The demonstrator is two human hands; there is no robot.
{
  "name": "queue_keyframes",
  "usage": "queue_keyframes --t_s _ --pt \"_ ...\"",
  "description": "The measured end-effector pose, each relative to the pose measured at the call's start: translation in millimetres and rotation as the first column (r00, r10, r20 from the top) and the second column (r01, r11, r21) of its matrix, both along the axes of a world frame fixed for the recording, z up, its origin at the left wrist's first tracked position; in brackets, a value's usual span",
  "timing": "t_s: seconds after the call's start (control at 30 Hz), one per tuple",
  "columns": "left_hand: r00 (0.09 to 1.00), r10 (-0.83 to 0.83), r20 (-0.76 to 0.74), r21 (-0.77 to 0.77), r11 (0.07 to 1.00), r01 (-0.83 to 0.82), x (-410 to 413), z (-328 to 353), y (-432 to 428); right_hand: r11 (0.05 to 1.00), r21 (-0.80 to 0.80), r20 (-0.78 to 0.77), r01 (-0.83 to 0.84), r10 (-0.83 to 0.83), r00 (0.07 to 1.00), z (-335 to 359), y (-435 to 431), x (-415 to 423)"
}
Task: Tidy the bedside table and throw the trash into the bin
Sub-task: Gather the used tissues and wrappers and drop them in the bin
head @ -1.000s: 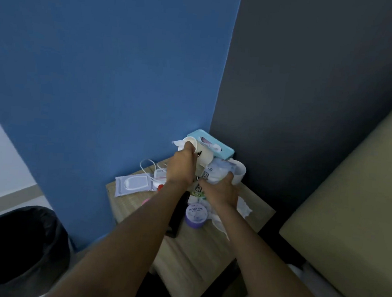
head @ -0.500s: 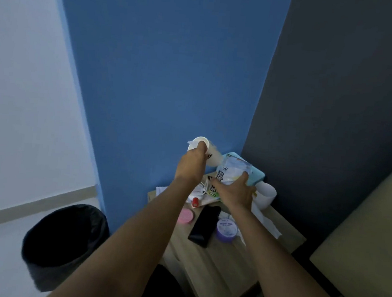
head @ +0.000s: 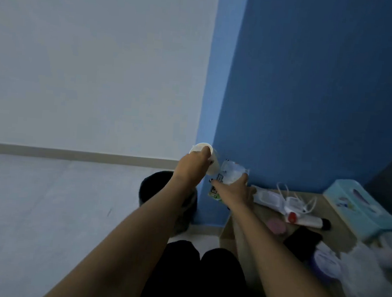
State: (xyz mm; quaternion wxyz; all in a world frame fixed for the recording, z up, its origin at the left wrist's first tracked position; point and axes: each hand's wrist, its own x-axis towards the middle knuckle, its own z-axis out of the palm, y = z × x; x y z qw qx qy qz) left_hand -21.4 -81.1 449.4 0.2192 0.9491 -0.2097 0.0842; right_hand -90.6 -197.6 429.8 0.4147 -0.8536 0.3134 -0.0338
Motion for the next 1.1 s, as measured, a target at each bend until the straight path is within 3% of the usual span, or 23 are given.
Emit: queue_keyframes --t_s 0.2,0.4,0.6,0.8,1.1 --pt "0.98 0.189 -0.059 -0.029 0.981 -0.191 12 -37 88 0.98 0.011 -0.114 -0.2 0.2 0.973 -29 78 34" --pt "0.946 0.302 -0.115 -0.014 0.952 -0.306 53 -64 120 0.957 0.021 -0.149 -0.29 0.29 0.945 -52 105 94" --pt "0.921 0.335 -0.2 0.01 0.94 -0.34 123 -123 122 0.943 0.148 -0.26 -0.297 0.327 0.909 -109 104 162" --pt "0.877 0.351 -0.327 0.074 0.935 -0.346 172 -230 121 0.919 0.149 -0.35 -0.366 0.395 0.849 -205 76 201" --pt "0.831 0.335 -0.444 0.136 0.942 -0.307 216 -352 123 0.864 0.131 -0.355 -0.485 0.498 0.791 -315 77 254"
